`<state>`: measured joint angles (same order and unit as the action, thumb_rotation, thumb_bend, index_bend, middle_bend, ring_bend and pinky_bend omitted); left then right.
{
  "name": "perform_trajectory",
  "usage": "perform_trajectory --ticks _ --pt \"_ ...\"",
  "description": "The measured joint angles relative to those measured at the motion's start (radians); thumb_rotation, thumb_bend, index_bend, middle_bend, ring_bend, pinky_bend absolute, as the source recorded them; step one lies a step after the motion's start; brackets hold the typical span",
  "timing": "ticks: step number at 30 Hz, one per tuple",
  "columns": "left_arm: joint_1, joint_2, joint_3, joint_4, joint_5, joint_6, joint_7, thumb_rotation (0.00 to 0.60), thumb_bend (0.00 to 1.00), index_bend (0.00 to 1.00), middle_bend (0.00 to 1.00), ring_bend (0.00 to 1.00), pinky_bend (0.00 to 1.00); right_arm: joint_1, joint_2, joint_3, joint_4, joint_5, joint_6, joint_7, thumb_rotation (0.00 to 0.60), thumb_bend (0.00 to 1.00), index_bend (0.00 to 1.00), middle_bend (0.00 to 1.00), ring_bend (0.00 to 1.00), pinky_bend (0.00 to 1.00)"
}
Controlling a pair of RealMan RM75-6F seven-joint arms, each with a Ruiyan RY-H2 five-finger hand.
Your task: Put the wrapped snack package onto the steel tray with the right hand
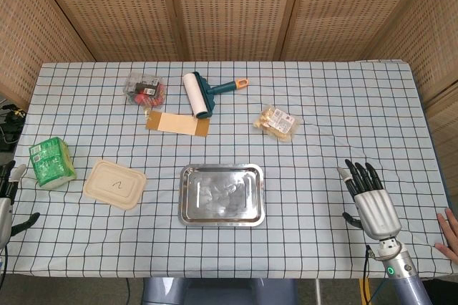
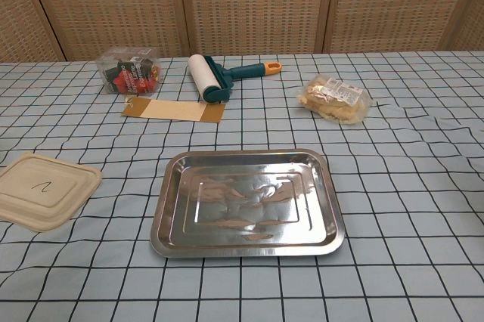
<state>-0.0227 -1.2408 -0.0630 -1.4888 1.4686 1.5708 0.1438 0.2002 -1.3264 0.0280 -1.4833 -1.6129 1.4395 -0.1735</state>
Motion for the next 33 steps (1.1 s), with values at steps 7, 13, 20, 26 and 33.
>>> perform_trajectory --ticks 7,13,20,26,33 --pt "0.001 0.001 0.0 0.0 0.0 0.002 -0.001 0.6 0.0 0.0 0.0 0.0 0.0 0.001 -0.001 -0.001 0.002 0.003 -0.005 0.002 0.6 0.09 0.05 0.0 0.0 0.0" --pt "0.002 0.003 -0.002 -0.002 0.002 0.009 -0.002 0.6 0.0 0.0 0.0 0.0 0.0 0.006 -0.006 0.003 0.0 0.005 -0.011 0.003 0.6 0.09 0.05 0.0 0.0 0.0" --pt "0.007 0.012 -0.012 -0.002 -0.005 0.021 -0.016 0.6 0.0 0.0 0.0 0.0 0.0 0.042 -0.019 0.031 -0.009 0.038 -0.067 -0.011 0.6 0.09 0.05 0.0 0.0 0.0" --pt "0.009 0.013 -0.02 0.01 -0.028 0.015 -0.023 0.6 0.0 0.0 0.0 0.0 0.0 0.137 -0.04 0.107 -0.053 0.116 -0.191 -0.055 0.6 0.09 0.05 0.0 0.0 0.0" --pt "0.006 0.01 -0.036 0.037 -0.063 -0.005 -0.041 0.6 0.0 0.0 0.0 0.0 0.0 0.329 -0.141 0.24 -0.037 0.343 -0.372 -0.199 0.6 0.09 0.05 0.0 0.0 0.0"
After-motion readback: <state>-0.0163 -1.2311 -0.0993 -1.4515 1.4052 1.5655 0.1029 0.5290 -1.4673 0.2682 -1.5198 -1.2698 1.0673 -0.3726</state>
